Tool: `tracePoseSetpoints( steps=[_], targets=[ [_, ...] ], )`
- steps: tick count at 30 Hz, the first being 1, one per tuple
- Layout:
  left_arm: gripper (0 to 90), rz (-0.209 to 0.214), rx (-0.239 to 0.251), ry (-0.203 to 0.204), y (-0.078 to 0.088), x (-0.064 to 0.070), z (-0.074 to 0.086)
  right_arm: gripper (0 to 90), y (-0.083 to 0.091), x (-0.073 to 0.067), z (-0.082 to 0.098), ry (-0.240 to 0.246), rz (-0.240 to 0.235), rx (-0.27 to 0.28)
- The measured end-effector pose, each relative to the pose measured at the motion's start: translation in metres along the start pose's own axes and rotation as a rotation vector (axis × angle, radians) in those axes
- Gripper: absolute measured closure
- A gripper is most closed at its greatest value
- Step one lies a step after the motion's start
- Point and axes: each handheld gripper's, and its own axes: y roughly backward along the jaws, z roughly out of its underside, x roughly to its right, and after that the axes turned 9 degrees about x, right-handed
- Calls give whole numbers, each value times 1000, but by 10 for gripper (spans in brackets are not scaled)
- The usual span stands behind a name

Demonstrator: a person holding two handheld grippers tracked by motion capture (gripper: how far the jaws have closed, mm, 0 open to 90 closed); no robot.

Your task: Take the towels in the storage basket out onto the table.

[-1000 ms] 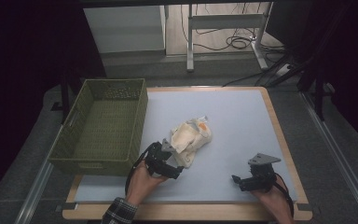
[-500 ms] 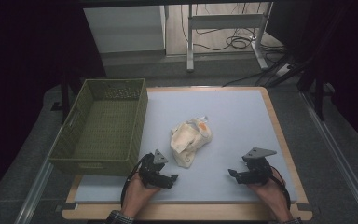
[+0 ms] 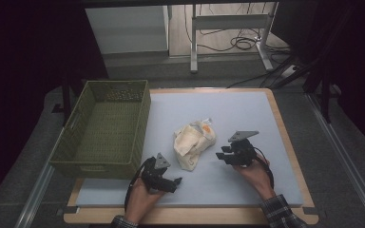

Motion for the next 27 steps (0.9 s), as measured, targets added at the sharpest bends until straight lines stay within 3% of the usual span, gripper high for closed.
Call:
tracePoseSetpoints(
  steps=[11,16,17,21,27],
  targets=[
    [73,0,1,0,0,0,0,552,-37,13,-31,-8,-9,-3],
    [73,0,0,-1,0,0,0,815,-45,8,-38,49,-10,-33],
    [73,0,0,-1,0,0,0,853,-45,6,-39,60,-13,-33],
    [73,0,0,-1,0,0,0,870,-37,0,-45,73,-10,-24],
    [73,1,-2,-4,0,0,0,869,-7,-2,-52,62,-19,11]
  ],
)
